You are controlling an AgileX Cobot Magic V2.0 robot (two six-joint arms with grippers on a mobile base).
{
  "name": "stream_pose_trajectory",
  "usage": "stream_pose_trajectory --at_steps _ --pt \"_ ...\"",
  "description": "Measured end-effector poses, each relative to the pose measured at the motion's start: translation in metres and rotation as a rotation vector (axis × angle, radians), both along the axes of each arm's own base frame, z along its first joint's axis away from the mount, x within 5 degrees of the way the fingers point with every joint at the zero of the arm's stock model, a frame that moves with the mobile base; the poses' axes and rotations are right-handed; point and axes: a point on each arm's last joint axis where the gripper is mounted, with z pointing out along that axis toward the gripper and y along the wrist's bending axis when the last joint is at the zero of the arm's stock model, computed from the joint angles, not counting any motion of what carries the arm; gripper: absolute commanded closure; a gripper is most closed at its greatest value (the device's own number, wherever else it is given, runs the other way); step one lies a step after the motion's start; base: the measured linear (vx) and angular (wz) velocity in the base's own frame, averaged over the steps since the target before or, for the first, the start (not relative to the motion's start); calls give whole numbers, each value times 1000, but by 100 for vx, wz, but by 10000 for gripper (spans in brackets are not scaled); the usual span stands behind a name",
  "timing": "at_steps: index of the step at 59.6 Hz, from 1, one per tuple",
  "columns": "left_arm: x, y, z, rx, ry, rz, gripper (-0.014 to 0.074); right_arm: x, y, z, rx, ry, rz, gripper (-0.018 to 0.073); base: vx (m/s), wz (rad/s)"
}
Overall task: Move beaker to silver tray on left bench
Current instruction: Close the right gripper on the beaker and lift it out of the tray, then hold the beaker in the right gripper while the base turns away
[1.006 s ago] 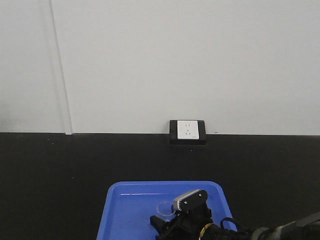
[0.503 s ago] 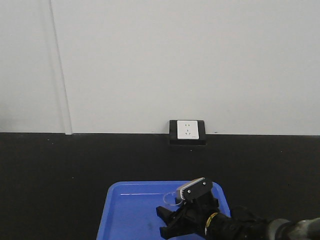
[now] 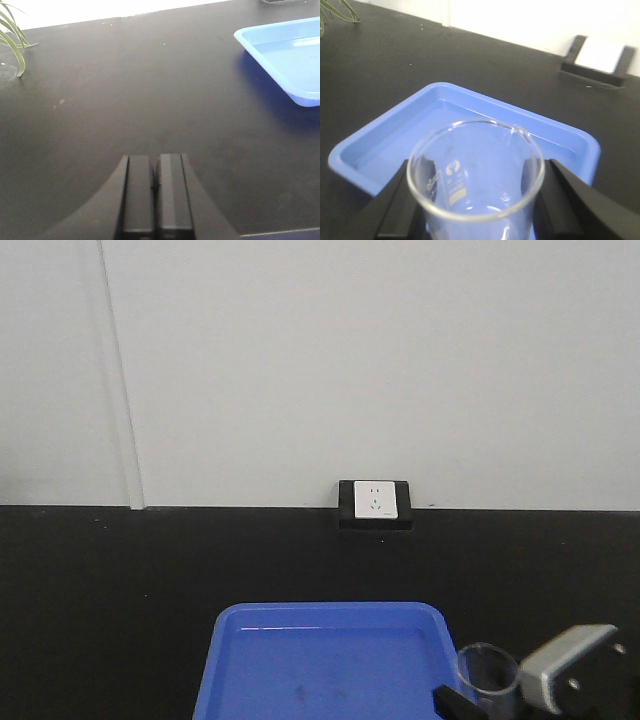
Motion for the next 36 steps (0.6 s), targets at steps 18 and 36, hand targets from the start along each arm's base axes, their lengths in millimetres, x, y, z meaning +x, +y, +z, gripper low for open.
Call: stream_pose_trajectory --at_steps 18,36 --pt "0 0 0 0 0 0 595 -62 -32 23 23 -134 -73 571 0 0" --pt "0 0 0 0 0 0 595 -100 -48 48 100 -317 -99 571 0 0"
